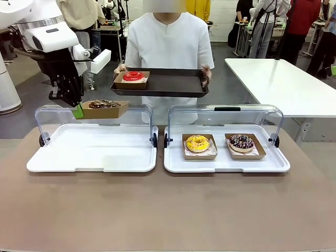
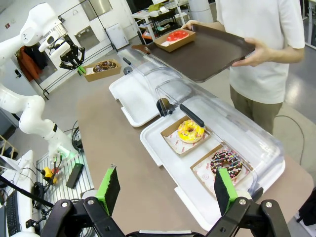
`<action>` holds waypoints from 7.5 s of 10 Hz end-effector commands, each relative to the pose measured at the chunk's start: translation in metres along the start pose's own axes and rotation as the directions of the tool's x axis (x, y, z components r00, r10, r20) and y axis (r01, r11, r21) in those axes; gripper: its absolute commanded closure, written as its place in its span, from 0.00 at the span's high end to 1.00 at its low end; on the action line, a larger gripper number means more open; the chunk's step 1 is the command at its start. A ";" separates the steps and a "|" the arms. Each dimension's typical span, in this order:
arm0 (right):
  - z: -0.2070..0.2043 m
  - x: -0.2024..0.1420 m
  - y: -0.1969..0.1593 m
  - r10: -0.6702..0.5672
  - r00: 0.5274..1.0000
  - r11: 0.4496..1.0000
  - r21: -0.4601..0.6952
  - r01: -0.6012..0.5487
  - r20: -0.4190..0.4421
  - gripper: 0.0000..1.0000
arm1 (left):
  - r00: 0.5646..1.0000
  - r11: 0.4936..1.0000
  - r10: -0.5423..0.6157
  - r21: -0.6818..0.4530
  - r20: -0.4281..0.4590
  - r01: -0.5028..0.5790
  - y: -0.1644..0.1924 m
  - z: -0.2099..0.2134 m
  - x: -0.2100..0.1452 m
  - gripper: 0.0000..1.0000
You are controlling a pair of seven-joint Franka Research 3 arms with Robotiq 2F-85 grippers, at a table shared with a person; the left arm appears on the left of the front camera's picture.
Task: Provide the desired donut to the person.
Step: Place the picked Paper togo box onto the Handle tray extended by the person.
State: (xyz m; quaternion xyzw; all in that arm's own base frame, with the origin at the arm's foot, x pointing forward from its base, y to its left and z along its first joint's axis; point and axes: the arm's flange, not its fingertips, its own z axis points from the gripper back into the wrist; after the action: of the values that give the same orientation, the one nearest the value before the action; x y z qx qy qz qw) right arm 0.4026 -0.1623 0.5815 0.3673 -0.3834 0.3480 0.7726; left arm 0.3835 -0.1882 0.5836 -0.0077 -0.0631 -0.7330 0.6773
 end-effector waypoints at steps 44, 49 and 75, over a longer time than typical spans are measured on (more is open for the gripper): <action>-0.001 -0.001 0.001 -0.001 1.000 1.000 0.002 0.001 -0.001 1.00 | 0.997 0.991 -0.065 0.112 -0.043 0.069 0.189 -0.051 0.189 0.01; -0.001 -0.001 0.001 -0.001 1.000 1.000 0.002 0.001 -0.001 1.00 | 0.998 0.992 -0.063 0.110 -0.031 0.066 0.190 -0.048 0.190 1.00; -0.001 -0.001 0.001 -0.001 1.000 1.000 0.002 0.001 -0.001 1.00 | 0.998 0.998 -0.042 0.055 0.041 0.040 -0.010 0.000 0.029 1.00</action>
State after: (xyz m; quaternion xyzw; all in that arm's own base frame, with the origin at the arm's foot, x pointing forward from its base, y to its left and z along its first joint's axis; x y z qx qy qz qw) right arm 0.4025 -0.1626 0.5814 0.3673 -0.3836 0.3477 0.7727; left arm 0.3737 -0.2254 0.5935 0.0091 -0.0821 -0.7486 0.6578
